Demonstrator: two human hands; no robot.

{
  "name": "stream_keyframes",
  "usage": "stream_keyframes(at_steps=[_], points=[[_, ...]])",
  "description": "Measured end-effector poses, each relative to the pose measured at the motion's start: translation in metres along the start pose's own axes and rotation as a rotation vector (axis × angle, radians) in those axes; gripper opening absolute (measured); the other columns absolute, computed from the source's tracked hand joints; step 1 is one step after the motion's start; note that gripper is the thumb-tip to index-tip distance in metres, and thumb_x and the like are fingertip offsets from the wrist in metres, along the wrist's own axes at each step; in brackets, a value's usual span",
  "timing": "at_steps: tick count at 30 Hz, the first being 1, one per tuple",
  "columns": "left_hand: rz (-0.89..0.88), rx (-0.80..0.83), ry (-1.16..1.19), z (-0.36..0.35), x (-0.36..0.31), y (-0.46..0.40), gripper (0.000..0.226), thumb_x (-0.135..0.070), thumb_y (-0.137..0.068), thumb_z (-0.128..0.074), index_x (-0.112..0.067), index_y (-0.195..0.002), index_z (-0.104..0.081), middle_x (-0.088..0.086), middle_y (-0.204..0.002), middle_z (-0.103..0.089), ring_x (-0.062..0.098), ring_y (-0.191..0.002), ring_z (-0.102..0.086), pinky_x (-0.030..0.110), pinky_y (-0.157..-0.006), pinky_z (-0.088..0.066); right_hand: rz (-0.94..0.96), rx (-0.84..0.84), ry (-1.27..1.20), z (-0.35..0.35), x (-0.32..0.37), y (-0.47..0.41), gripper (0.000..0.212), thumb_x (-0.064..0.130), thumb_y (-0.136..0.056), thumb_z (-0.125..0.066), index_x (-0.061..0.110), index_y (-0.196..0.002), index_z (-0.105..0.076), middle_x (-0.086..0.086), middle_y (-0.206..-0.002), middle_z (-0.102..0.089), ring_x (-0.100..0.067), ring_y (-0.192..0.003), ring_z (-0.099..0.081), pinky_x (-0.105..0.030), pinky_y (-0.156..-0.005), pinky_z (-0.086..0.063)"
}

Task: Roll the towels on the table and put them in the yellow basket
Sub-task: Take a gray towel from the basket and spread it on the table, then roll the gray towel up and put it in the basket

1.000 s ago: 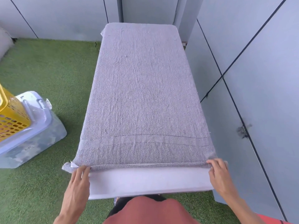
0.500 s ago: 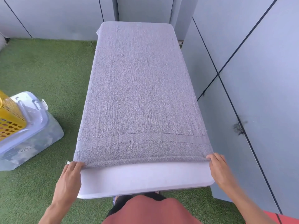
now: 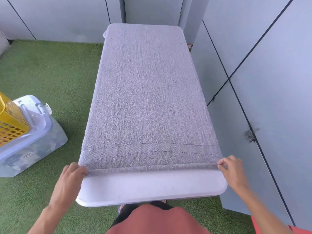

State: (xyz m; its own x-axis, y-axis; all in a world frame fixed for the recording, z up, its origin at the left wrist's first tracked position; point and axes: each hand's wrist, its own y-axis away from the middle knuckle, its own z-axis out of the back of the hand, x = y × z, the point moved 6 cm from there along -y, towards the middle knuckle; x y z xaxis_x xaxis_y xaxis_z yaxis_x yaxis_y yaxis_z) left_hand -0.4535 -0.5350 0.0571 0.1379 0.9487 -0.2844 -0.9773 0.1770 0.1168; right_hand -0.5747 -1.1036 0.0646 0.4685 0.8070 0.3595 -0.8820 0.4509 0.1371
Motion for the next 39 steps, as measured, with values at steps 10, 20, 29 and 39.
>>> stream_keyframes(at_steps=[10,20,29,39], points=[[-0.051,-0.059,-0.112,-0.026,-0.002,0.015,0.055,0.025,-0.058,-0.073,-0.005,-0.101,-0.058,0.011,-0.108,-0.05,0.039,-0.087,-0.055,0.049,-0.066,-0.053,0.107,0.028,0.079,-0.027,-0.002,0.027,0.034,-0.003,-0.079,-0.071,-0.004,-0.113,-0.065,-0.009,-0.108,-0.056,-0.03,-0.108,-0.052,-0.045,-0.097,-0.045],[-0.078,0.009,-0.15,-0.027,-0.003,-0.007,0.053,0.026,-0.055,-0.072,-0.002,-0.099,-0.064,0.009,-0.089,-0.059,0.025,-0.082,-0.046,0.041,-0.052,-0.053,0.088,-0.016,0.17,-0.028,0.003,0.013,0.03,-0.017,-0.081,-0.058,-0.004,-0.107,-0.066,-0.01,-0.1,-0.06,-0.03,-0.094,-0.058,-0.038,-0.084,-0.05],[0.056,0.432,0.044,-0.005,0.008,-0.026,0.033,0.005,-0.087,-0.057,-0.024,-0.104,-0.061,0.0,-0.096,-0.069,0.01,-0.076,-0.062,0.021,-0.066,-0.051,0.094,0.258,0.085,-0.006,-0.009,0.002,0.016,0.003,-0.092,-0.058,0.011,-0.096,-0.071,-0.004,-0.092,-0.068,-0.023,-0.089,-0.063,-0.038,-0.083,-0.048],[0.156,0.275,0.156,-0.002,0.007,-0.024,0.018,0.001,-0.082,-0.067,-0.012,-0.093,-0.074,0.004,-0.086,-0.072,0.019,-0.078,-0.062,0.029,-0.07,-0.046,0.061,0.011,0.055,-0.009,0.006,0.006,0.016,-0.004,-0.084,-0.063,0.011,-0.086,-0.068,0.005,-0.08,-0.051,-0.023,-0.081,-0.055,-0.033,-0.072,-0.042]])
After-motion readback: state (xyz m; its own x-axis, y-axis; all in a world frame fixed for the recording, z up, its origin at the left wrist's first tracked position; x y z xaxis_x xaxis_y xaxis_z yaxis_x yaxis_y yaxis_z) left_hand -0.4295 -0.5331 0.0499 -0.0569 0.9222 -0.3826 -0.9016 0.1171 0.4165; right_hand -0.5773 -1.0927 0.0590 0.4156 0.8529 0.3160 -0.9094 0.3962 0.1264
